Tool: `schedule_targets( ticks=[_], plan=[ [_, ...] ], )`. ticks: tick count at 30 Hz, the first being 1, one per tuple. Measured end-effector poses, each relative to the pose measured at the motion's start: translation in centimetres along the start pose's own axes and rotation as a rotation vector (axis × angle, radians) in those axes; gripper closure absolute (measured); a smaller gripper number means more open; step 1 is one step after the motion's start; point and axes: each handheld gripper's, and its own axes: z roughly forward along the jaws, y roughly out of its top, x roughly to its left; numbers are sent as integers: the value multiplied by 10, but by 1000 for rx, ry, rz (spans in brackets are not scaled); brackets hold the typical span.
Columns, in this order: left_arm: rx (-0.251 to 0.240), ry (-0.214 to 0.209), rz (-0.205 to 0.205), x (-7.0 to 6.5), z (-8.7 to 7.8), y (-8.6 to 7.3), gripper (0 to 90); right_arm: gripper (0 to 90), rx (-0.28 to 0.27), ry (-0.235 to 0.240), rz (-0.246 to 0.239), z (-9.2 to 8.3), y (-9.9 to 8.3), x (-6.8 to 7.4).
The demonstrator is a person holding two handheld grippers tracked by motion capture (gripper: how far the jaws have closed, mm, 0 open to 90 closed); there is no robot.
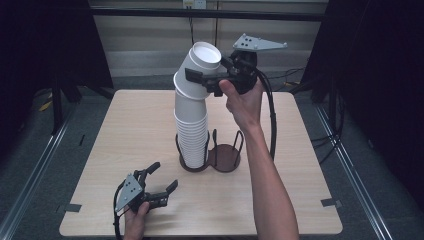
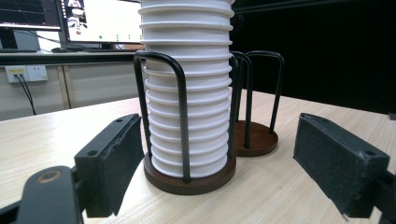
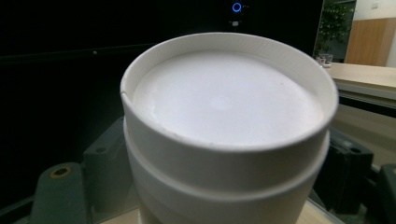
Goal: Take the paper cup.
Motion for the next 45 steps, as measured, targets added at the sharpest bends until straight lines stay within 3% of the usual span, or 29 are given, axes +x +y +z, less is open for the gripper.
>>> schedule_targets(
  ticks=[11, 23, 33, 37, 38, 40, 42, 45],
  plan=[
    [1, 3, 1, 0, 0, 0, 157, 199, -18, -8, 5, -17, 4, -1],
    [0, 2, 4, 0, 0, 0, 157, 201, -15, -44, -3, -49, 4, 0],
    [5, 1, 5, 0, 0, 0, 165, 201, 11, -60, 9, -69, -11, -1],
    [2, -4, -14, -1, 2, 0, 166, 201, 14, -58, 15, -74, -22, 0],
    [5, -17, -51, 0, 3, 1, 161, 201, 22, -56, 20, -75, -27, 0],
    [20, -38, -75, 1, 3, 1, 158, 202, 30, -56, 26, -76, -35, 0],
    [21, -52, -53, 2, 3, 2, 158, 202, 28, -57, 33, -78, -41, -1],
    [14, -72, -63, 1, 3, 5, 159, 202, 31, -54, 41, -82, -48, -1]
  ],
)
